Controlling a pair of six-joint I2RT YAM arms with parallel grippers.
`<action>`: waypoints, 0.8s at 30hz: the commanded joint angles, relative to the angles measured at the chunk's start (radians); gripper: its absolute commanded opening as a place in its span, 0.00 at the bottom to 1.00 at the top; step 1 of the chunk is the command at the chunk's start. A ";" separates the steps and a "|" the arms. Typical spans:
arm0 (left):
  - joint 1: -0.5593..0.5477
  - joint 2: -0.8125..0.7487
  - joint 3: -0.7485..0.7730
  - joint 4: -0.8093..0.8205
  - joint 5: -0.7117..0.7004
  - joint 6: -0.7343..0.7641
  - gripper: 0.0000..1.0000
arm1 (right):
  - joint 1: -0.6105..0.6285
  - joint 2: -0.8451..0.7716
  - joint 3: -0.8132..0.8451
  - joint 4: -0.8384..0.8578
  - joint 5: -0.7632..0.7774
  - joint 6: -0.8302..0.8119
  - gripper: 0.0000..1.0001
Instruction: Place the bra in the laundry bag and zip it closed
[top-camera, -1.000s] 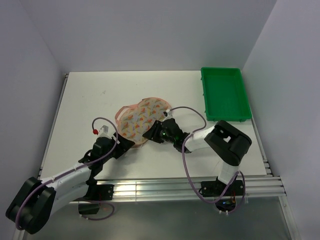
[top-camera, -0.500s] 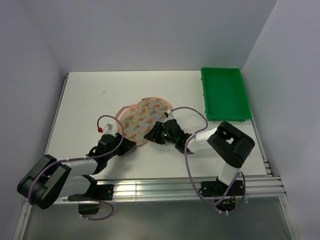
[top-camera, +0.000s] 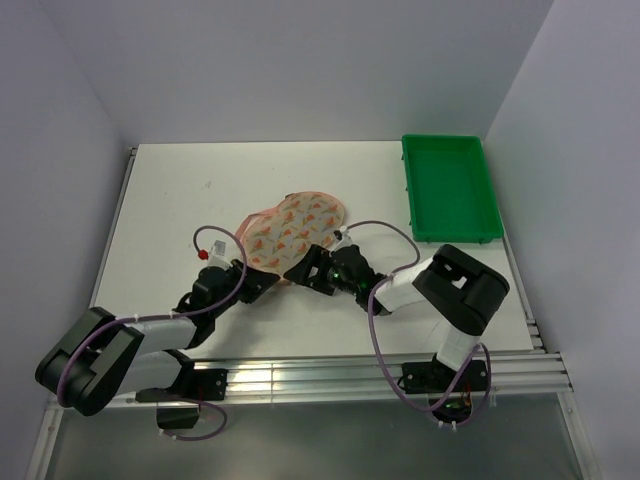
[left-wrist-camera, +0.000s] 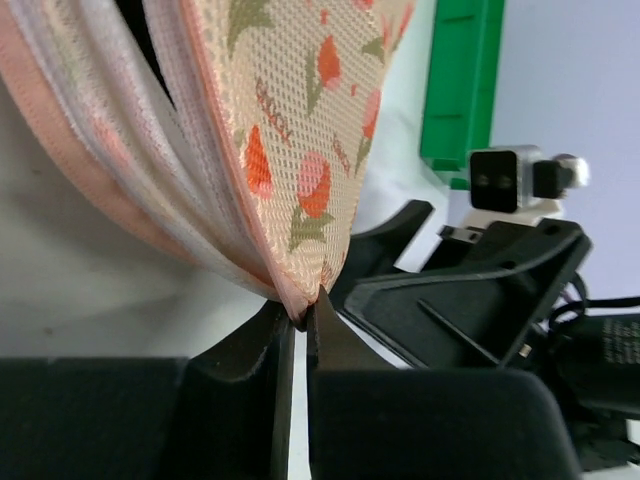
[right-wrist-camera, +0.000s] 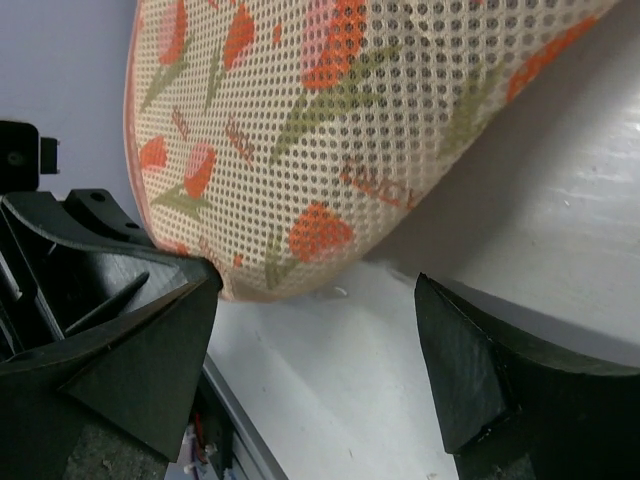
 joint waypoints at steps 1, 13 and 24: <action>-0.006 -0.015 -0.015 0.102 0.049 -0.050 0.00 | -0.008 0.033 0.039 0.114 0.008 0.017 0.87; -0.006 -0.068 -0.020 0.036 0.039 -0.034 0.00 | -0.054 0.074 0.018 0.259 0.017 0.046 0.61; -0.010 -0.117 -0.020 -0.143 0.030 0.132 0.62 | -0.056 0.092 0.022 0.263 0.005 0.043 0.05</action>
